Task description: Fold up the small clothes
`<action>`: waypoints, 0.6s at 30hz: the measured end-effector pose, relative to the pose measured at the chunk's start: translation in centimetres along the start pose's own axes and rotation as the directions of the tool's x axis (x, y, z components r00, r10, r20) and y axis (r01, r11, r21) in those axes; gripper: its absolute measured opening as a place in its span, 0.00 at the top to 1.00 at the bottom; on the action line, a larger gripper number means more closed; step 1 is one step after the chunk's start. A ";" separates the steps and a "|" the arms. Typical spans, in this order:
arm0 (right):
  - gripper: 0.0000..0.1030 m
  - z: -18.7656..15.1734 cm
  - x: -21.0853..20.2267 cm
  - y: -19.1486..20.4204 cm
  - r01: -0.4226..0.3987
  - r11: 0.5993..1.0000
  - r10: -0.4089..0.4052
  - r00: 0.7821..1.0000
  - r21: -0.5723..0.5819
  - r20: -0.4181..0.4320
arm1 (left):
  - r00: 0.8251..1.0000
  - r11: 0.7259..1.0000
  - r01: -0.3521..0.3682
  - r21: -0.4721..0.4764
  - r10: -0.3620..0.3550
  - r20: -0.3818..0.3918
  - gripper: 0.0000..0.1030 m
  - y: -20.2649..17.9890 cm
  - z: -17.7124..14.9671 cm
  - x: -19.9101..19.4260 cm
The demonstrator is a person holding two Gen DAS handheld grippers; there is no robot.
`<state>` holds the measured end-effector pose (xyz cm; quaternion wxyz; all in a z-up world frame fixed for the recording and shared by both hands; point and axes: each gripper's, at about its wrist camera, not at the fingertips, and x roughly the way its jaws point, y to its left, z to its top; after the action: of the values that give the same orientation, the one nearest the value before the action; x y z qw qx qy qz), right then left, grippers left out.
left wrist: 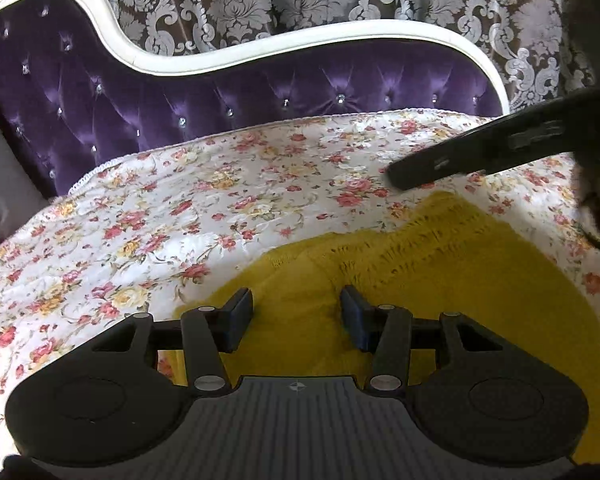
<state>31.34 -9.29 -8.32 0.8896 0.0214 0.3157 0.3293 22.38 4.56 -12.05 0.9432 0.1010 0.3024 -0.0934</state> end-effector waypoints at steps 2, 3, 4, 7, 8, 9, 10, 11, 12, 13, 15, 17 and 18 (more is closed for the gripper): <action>0.56 0.1 2.1 -0.3 -0.036 0.999 0.036 0.997 0.008 -0.067 | 1.000 1.000 0.005 -0.005 -0.005 -0.003 0.53 0.2 0.2 0.1; 0.56 0.0 3.2 -0.5 -0.054 0.998 0.055 0.992 0.017 -0.111 | 1.000 1.000 0.009 -0.011 -0.009 -0.003 0.53 0.3 0.2 0.1; 0.55 -0.4 3.9 -0.5 -0.066 0.997 0.069 0.987 0.026 -0.142 | 1.000 1.000 0.013 -0.016 -0.013 -0.003 0.53 0.4 0.2 0.1; 0.53 -1.2 4.4 -0.2 -0.090 0.995 0.095 0.983 0.036 -0.157 | 1.000 1.000 0.012 -0.015 -0.012 -0.002 0.53 0.3 0.1 0.1; 0.54 -1.3 4.4 -0.2 -0.101 0.994 0.106 0.982 0.043 -0.155 | 1.000 1.000 0.008 -0.012 -0.008 -0.001 0.53 0.2 0.0 0.1; 0.55 -1.2 4.5 -0.3 -0.109 0.993 0.115 0.982 0.052 -0.152 | 1.000 1.000 0.005 -0.008 -0.005 0.001 0.53 0.1 -0.1 0.0; 0.63 -1.3 4.5 -0.3 -0.117 0.992 0.124 0.981 0.056 -0.148 | 1.000 1.000 0.002 -0.004 -0.002 0.002 0.53 0.0 0.0 0.0; 0.76 -1.4 4.6 -0.2 -0.124 0.991 0.130 0.980 0.052 -0.150 | 1.000 1.000 0.001 -0.003 -0.001 0.003 0.53 0.0 -0.1 -0.1; 0.81 -1.4 4.7 -0.1 -0.124 0.992 0.129 0.980 0.038 -0.149 | 1.000 1.000 0.002 -0.003 -0.002 0.003 0.53 0.0 -0.1 -0.1; 0.84 -1.3 4.4 0.1 -0.122 0.992 0.123 0.983 0.014 -0.139 | 1.000 1.000 0.002 -0.006 -0.002 0.005 0.53 0.1 0.0 -0.2; 0.85 -0.7 3.7 1.5 -0.102 0.991 0.095 0.993 -0.093 -0.076 | 0.999 0.999 -0.029 0.024 0.029 0.027 0.53 0.1 0.4 -0.7; 0.86 0.3 3.3 2.4 -0.088 0.984 0.087 0.996 -0.154 -0.010 | 0.995 0.993 -0.087 0.075 0.083 0.062 0.54 -0.3 0.7 -1.4; 0.86 0.8 3.7 2.4 -0.081 0.985 0.081 0.997 -0.150 -0.006 | 0.994 0.992 -0.092 0.083 0.087 0.065 0.54 -0.4 0.8 -1.6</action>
<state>32.56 -5.04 -9.12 0.8745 -0.0329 0.2890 0.3881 21.49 4.17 -10.54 0.9501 0.1521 0.2641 -0.0671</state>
